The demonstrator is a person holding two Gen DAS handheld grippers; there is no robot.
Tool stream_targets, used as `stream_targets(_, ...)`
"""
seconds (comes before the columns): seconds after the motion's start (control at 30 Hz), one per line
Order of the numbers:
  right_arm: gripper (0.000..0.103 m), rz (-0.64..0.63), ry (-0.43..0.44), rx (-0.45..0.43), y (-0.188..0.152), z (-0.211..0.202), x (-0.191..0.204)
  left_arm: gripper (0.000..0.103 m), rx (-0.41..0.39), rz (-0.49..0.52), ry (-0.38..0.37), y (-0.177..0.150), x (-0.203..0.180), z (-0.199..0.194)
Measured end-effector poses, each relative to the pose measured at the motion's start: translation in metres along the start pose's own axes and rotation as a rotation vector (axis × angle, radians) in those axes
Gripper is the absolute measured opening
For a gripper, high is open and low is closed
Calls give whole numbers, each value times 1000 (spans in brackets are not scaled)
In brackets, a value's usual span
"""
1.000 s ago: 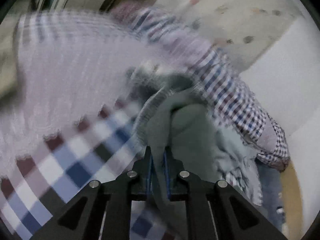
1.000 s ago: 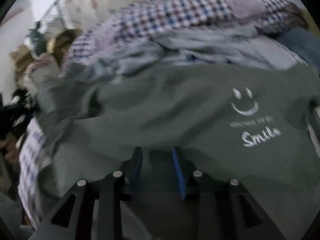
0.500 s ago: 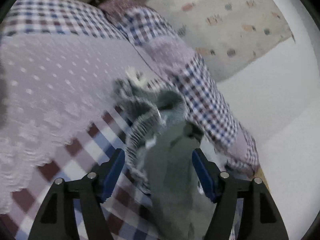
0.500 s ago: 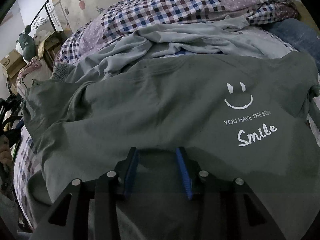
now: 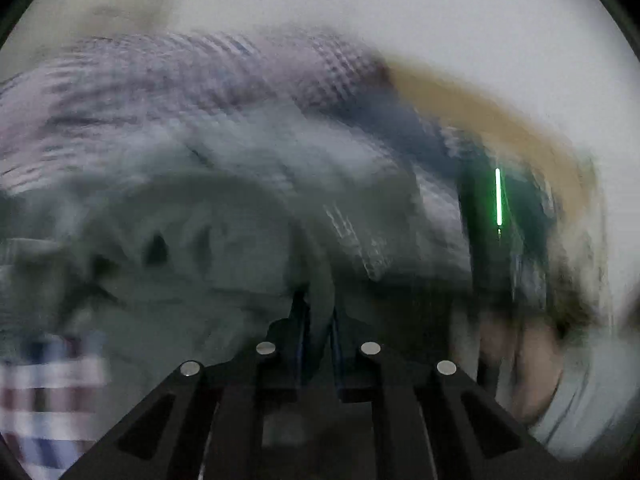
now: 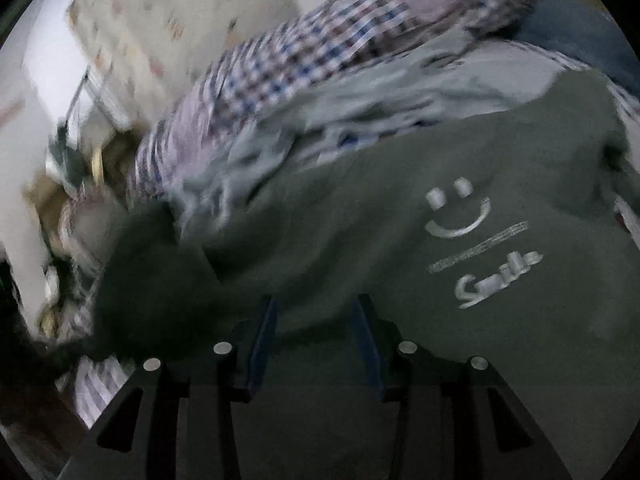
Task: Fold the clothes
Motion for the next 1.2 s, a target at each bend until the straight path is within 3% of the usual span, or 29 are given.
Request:
stream_targets(0.13, 45, 25, 55, -76, 9, -15, 1, 16, 101, 95, -57, -17, -26, 15)
stream_targets(0.23, 45, -16, 101, -71, 9, -12, 14, 43, 176, 167, -99, -30, -44, 26)
stream_targets(0.27, 45, -29, 117, -61, 8, -10, 19, 53, 163, 144, -113, -27, -40, 22)
stream_targets(0.3, 45, -43, 135, -46, 7, -7, 24, 61, 128, 94, -128, -20, -30, 15)
stream_targets(0.37, 45, -70, 155, -15, 2, 0, 32, 67, 48, -30, -165, -8, -4, -2)
stream_targets(0.43, 45, -97, 153, 8, -3, 4, 38, 71, -17, -153, -155, 2, 28, -10)
stream_targets(0.57, 45, -114, 147, 25, -10, 8, 40, 72, -79, -405, -32, 5, 90, -10)
stream_targets(0.67, 45, -105, 140, 19, -10, 7, 37, 72, -36, -446, 60, 5, 113, 1)
stream_targets(0.83, 45, -95, 135, 22, -10, 6, 34, 72, 79, -246, 218, 3, 94, 31)
stream_targets(0.93, 45, -103, 135, 30, -11, 7, 36, 71, 74, -165, 225, 1, 77, 33)
stream_targets(0.97, 45, -105, 136, 31, -11, 7, 36, 65, 63, -160, 218, 3, 74, 34)
stream_targets(1.03, 45, -110, 137, 38, -12, 7, 37, 42, 42, -166, 211, 3, 73, 34)
stream_targets(1.07, 45, -112, 137, 41, -13, 7, 37, 24, 39, -172, 208, 4, 73, 36)
stream_targets(1.2, 45, -117, 131, 49, -13, 6, 35, 12, 8, -218, 205, 8, 81, 35)
Point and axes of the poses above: each gripper's, at about its wrist camera, not at the fingertips, and z roughly the way its jaws point, x to its left, y to its top, the point moved 2 cm from there along z, roughly the way its jaws point, and after that the axes turned 15 degrees about y, right-handed, at the moved point
